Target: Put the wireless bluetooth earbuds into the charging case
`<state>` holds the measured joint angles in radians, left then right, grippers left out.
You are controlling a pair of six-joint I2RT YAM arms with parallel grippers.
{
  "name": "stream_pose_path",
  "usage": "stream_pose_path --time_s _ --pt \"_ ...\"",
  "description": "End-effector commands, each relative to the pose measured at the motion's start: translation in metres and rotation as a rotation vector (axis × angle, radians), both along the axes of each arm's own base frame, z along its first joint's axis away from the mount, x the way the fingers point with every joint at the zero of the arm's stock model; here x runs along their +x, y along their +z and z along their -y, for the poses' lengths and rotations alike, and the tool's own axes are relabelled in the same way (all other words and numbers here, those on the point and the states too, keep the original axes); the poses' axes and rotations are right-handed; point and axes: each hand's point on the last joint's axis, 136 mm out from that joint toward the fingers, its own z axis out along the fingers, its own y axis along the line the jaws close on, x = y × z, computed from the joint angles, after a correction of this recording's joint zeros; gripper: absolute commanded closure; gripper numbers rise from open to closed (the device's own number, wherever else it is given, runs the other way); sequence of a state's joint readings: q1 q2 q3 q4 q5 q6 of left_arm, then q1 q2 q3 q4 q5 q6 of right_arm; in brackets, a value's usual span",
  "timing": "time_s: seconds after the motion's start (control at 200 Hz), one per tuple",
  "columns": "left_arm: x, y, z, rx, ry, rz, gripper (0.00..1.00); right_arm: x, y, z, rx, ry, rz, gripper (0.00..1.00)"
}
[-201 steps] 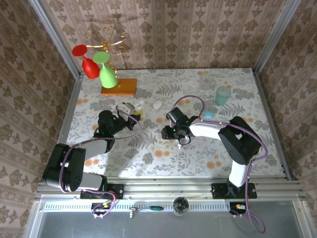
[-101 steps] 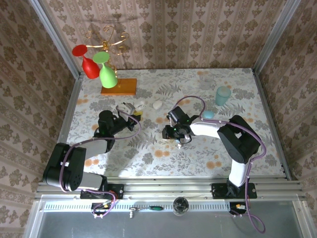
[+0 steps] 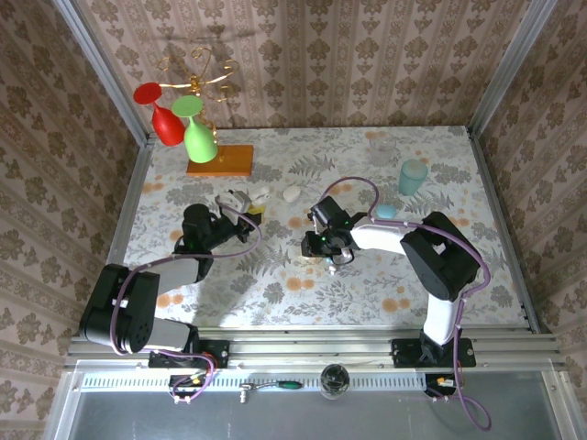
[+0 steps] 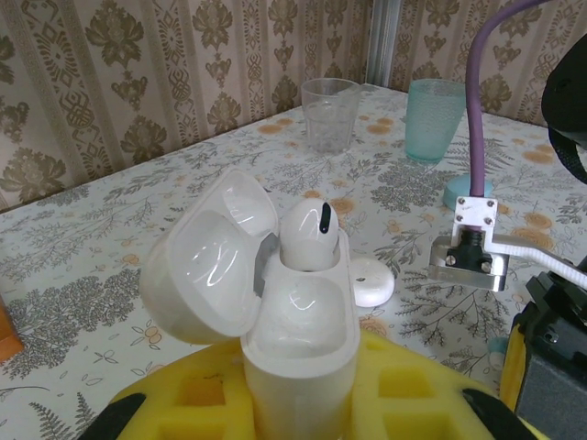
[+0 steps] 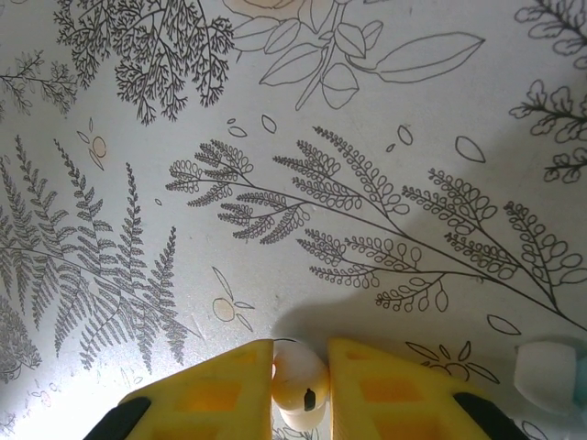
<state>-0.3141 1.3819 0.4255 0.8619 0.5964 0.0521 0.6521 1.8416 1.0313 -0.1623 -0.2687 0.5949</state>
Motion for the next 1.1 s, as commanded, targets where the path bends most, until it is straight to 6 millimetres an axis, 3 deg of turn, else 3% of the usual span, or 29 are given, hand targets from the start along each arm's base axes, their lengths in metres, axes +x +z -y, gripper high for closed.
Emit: stream_pose_path --time_s 0.0,0.35,0.52,0.79,1.09 --pt "-0.007 -0.002 0.010 0.010 -0.057 -0.003 1.00 0.008 0.024 0.006 -0.031 0.010 0.104 0.80" --pt "-0.036 -0.013 0.039 0.053 -0.269 -0.087 1.00 0.033 0.133 0.029 -0.123 0.124 0.610 0.82" --pt "-0.054 -0.010 0.052 0.009 -0.408 -0.136 1.00 0.026 0.182 0.017 -0.156 0.284 0.797 0.81" --pt "-0.068 -0.009 0.060 -0.025 -0.499 -0.198 1.00 0.019 0.215 -0.015 -0.194 0.461 0.959 0.81" --pt "-0.068 -0.005 0.065 -0.033 -0.513 -0.208 1.00 0.026 0.212 -0.046 -0.175 0.545 0.992 0.81"
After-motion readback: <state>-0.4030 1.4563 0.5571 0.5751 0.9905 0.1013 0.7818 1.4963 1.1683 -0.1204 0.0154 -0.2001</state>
